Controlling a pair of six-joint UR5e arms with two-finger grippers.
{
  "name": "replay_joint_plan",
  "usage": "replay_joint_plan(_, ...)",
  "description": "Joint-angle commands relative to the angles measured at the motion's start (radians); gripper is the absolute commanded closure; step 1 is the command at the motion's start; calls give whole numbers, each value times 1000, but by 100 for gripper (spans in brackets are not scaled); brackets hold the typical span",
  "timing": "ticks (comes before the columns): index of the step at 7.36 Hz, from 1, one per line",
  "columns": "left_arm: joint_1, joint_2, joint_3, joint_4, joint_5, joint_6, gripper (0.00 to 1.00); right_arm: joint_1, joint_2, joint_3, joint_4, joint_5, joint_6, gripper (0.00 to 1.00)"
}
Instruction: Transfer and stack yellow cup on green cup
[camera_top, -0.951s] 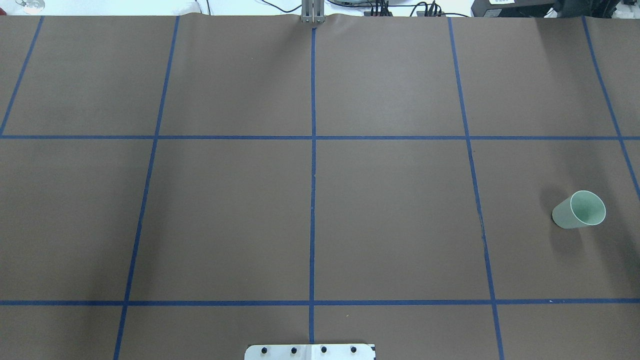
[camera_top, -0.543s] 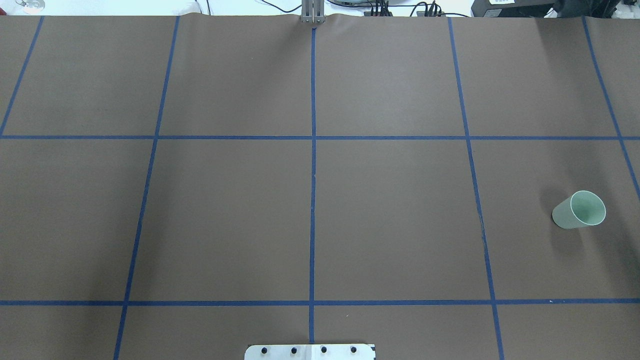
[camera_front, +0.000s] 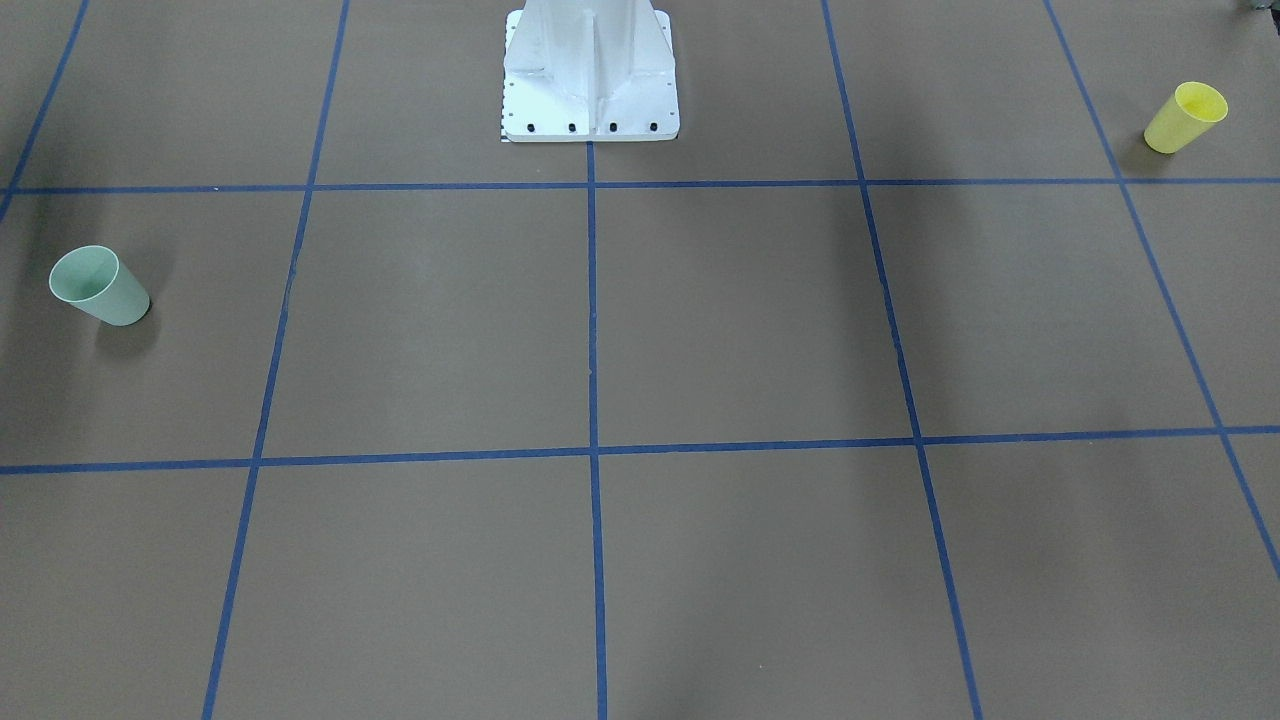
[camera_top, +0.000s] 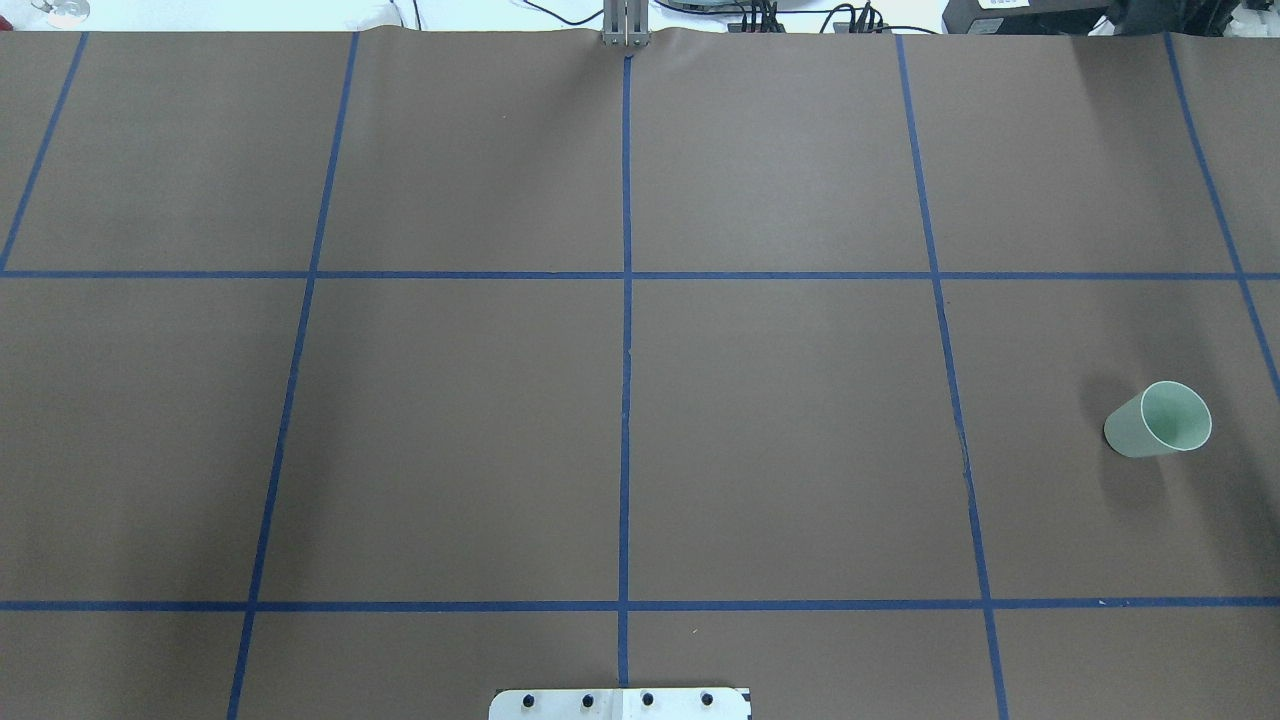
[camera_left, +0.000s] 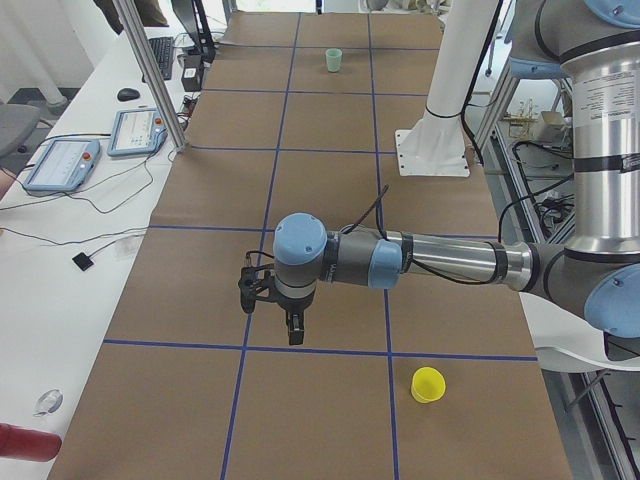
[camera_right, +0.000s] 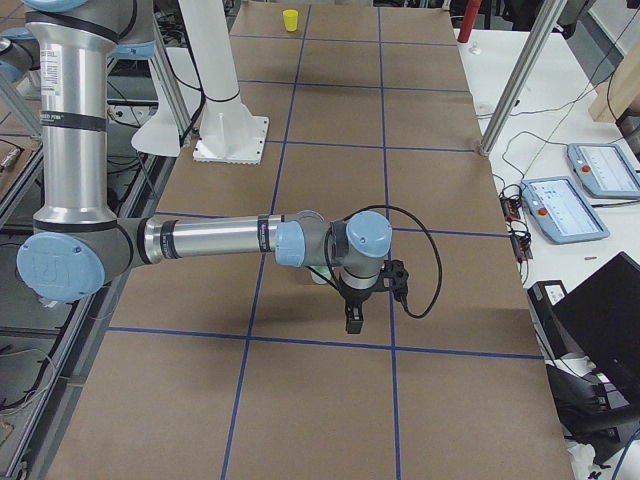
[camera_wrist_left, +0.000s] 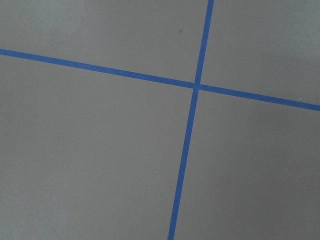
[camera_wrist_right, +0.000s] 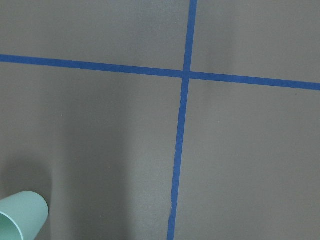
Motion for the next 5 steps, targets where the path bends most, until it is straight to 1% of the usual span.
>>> replay_joint_plan(1, 136, -11, -6, -123, 29, -305, 0, -6, 0, 0, 0, -2, -2, 1)
replay_joint_plan(2, 229, -16, -8, -159, 123, -496, 0, -6, 0, 0, 5, -2, -3, 1)
replay_joint_plan(3, 279, -14, -8, -173, 209, -655, 0, -6, -5, 0, 43, 0, -3, 1)
replay_joint_plan(4, 300, -10, -9, -173, 271, -812, 0, -6, -11, 0, 63, 0, -2, 1)
replay_joint_plan(5, 374, 4, -14, -172, 389, -974, 0, -22, -11, 3, 61, 0, -2, 1)
